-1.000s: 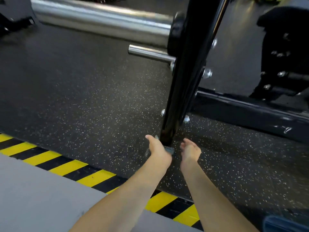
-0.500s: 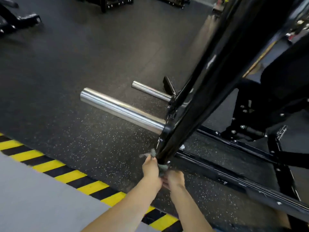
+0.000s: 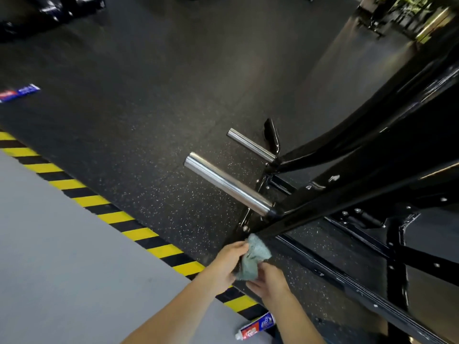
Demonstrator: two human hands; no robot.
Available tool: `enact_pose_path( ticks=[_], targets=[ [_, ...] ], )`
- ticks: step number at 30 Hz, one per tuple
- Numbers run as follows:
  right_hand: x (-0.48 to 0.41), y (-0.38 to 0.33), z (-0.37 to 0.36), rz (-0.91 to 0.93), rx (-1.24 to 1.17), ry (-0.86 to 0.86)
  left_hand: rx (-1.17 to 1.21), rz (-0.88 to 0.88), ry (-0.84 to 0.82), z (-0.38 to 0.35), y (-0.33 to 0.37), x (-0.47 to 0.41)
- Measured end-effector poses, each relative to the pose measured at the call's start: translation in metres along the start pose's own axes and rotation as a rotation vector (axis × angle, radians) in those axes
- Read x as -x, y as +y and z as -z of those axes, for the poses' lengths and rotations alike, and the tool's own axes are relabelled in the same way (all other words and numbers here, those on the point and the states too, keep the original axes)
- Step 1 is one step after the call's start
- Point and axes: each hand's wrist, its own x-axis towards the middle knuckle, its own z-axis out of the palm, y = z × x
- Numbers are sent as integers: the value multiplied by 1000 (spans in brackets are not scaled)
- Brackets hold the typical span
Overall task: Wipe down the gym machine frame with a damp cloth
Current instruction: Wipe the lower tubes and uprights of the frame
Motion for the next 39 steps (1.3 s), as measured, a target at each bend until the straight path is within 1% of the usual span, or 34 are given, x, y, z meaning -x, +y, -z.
enact_pose_path(
  ticks=[2,5,9,11,13,15,18,20,23,26,29,33,36,39],
  targets=[
    [36,-10,-10,-6,-98,-60,46,-14,19,0,10,34],
    [88,-30,-23,52,-142,-140,-20,-55,33,-5,37,83],
    [155,-65,-34,159,-78,-115,-162,-86,63,-29,81,145],
    [181,-82,-35,209,-90,-92,-253,-119,64,-45,103,170],
    [207,-98,-34,259,-73,-81,-328,-156,72,-58,123,188],
    [222,-111,-32,294,-79,-77,-383,-191,123,-68,139,201],
    [239,-123,-26,315,-101,-100,-414,-224,163,-76,155,212],
    [249,-128,-18,321,-104,-105,-451,-189,131,-80,164,217],
    [269,-130,-3,324,-104,-103,-589,-97,18,-95,168,236],
    [284,-138,4,341,-172,-95,-632,-40,-64,-109,173,248],
    [294,-154,2,357,-236,-34,-667,-61,-28,-115,192,247],
    [291,-167,0,350,-321,174,-739,-110,40,-102,230,235],
    [286,-166,-13,307,-372,324,-802,-119,10,-84,259,227],
    [282,-162,-33,258,-479,329,-827,-136,-59,-84,280,220]
  ],
)
